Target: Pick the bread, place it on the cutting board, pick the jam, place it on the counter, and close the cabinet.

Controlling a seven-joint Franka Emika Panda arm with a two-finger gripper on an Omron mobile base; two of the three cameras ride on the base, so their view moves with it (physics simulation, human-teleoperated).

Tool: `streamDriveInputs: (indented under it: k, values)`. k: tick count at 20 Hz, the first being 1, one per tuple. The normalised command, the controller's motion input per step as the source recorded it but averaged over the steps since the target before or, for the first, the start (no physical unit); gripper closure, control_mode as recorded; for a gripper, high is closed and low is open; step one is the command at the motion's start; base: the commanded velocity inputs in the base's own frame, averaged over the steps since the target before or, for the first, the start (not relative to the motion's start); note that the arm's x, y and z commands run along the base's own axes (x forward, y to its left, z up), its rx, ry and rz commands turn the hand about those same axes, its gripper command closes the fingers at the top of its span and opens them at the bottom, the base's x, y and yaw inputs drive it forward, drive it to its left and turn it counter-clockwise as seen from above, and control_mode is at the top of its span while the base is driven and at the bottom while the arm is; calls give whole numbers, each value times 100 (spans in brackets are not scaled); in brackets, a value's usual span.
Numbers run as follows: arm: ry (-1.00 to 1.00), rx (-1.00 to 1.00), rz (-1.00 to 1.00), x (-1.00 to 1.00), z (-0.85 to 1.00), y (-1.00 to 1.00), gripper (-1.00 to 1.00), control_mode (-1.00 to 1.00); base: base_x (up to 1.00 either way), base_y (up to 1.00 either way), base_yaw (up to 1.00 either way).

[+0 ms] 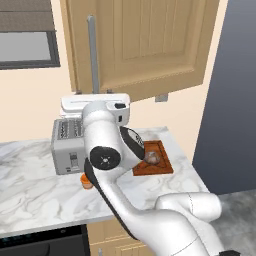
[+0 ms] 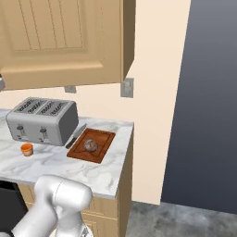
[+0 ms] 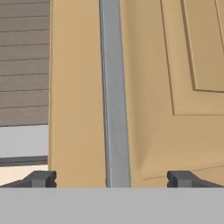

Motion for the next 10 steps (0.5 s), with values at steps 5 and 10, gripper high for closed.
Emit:
streamDriveInputs:
  k: [5, 10]
  values:
    - [-8, 0, -6, 63, 0, 0, -100, -100, 0, 0, 0]
    - [-5, 0, -5, 61, 0, 0, -100, -100, 0, 0, 0]
